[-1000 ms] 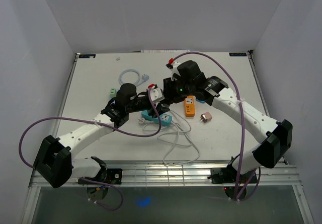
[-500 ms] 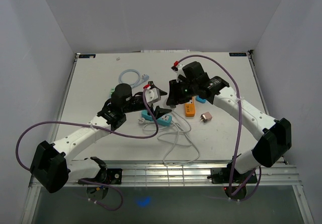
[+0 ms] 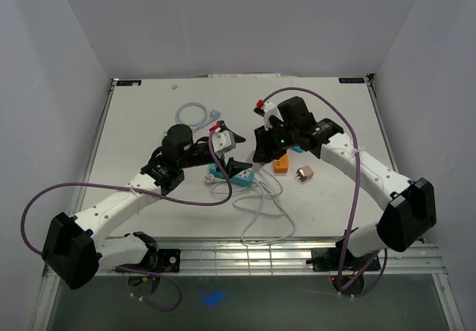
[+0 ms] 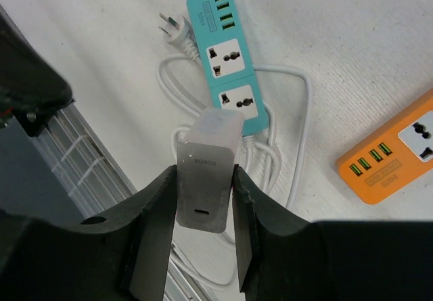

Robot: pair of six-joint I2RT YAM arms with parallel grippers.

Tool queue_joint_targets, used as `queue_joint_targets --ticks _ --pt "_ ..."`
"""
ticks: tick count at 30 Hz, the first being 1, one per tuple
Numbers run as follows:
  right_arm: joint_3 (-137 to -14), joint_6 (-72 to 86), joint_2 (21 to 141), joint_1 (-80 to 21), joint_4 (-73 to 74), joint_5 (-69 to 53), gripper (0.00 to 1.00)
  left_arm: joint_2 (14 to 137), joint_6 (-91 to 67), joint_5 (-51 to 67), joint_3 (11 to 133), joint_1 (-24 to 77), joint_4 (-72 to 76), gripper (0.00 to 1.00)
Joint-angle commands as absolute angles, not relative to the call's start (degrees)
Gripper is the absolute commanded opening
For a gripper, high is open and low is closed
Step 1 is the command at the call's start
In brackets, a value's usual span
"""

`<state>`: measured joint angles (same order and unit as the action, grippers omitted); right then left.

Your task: Insert the plug

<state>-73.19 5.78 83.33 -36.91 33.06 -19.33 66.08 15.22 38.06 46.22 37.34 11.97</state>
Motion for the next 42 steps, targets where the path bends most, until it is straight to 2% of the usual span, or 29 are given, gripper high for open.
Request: queue_joint_targets --ticks 1,17,24,30,37,42 --pt "-72.25 -5.60 78.49 -35.95 29.88 -26.09 0.08 64.95 16.69 41.31 47.10 37.09 8.27 0.86" --pt "-71.64 -22.14 72.70 -36.38 33.05 -39.81 0.08 66.00 19.25 45.53 48.60 33.66 3.77 0.86" --pt "-71.45 -23.73 71.72 -39.54 33.57 -39.46 0.08 69.16 18.81 51.24 50.27 33.57 2.99 0.87" --pt "-73.47 -23.99 73.74 -41.13 35.50 -37.97 0.08 71.80 18.37 55.90 52.12 33.57 2.02 0.82" --pt "-74.09 -23.82 74.09 -41.40 35.51 -36.04 0.08 71.89 18.81 55.72 51.77 33.57 1.41 0.67" --pt "-74.27 -23.47 74.18 -41.40 34.89 -34.54 0.08 72.25 18.63 56.95 52.03 33.57 0.53 0.63"
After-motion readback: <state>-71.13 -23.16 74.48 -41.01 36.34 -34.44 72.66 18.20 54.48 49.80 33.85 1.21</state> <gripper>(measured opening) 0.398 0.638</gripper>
